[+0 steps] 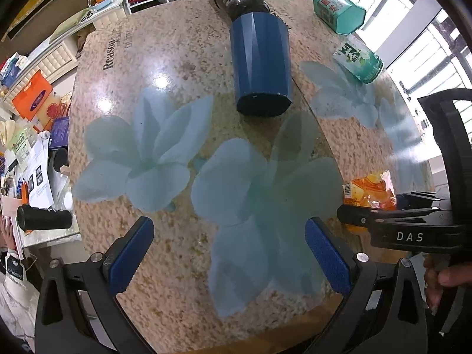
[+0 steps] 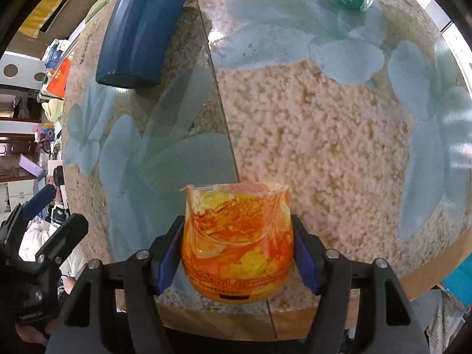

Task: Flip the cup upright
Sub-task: 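Lift the orange cup with the right tool and carry it toward the left tool, then open the right tool to release the orange cup while the left tool grasps it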

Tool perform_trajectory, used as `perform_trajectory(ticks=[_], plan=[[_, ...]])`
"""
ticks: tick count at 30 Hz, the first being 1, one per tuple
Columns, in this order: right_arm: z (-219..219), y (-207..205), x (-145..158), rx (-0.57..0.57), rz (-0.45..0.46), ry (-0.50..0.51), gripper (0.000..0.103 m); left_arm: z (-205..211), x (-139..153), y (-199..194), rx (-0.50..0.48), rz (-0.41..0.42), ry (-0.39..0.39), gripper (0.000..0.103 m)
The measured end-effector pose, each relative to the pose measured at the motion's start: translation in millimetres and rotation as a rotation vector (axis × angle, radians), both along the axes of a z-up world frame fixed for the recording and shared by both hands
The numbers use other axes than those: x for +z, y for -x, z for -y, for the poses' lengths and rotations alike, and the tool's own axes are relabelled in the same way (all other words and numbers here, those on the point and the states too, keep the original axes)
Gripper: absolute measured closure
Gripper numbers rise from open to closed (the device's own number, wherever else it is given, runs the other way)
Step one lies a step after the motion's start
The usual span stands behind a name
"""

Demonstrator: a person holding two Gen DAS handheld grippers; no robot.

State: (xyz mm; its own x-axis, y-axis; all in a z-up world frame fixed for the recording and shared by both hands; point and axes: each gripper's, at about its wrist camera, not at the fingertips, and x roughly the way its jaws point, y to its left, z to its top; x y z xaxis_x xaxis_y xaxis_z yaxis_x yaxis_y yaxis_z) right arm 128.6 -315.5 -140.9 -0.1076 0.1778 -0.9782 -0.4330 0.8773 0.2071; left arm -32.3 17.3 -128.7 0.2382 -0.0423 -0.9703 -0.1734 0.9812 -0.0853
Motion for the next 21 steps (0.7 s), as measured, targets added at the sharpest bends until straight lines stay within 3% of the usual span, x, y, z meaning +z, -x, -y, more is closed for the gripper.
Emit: perform_trajectory(ticks=[2, 4, 9, 15, 21], plan=[[-0.9, 0.6, 0.6, -0.004, 0.016, 0.003, 0.037, 0.2, 0.3, 0.0, 0.001, 0.002, -0.002, 0.000], [-2.2, 2.4, -0.9, -0.011, 0.019, -0.003, 0.015, 0.7, 1.9, 0.2, 0.002, 0.008, 0.003, 0.000], [2.9, 0.4, 0.4, -0.013, 0.047, -0.001, 0.001, 2.6, 5.8, 0.7, -0.009, 0.017, 0.020, 0.000], [6.8, 0.2, 2.9, -0.021, 0.053, -0.010, 0.000, 4.9, 4.1, 0.9, -0.008, -0.017, 0.005, 0.000], [15.4, 2.2, 5.8, -0.022, 0.068, -0.014, 0.000, 7.5, 11.6, 5.1, -0.029, 0.006, -0.004, 0.000]])
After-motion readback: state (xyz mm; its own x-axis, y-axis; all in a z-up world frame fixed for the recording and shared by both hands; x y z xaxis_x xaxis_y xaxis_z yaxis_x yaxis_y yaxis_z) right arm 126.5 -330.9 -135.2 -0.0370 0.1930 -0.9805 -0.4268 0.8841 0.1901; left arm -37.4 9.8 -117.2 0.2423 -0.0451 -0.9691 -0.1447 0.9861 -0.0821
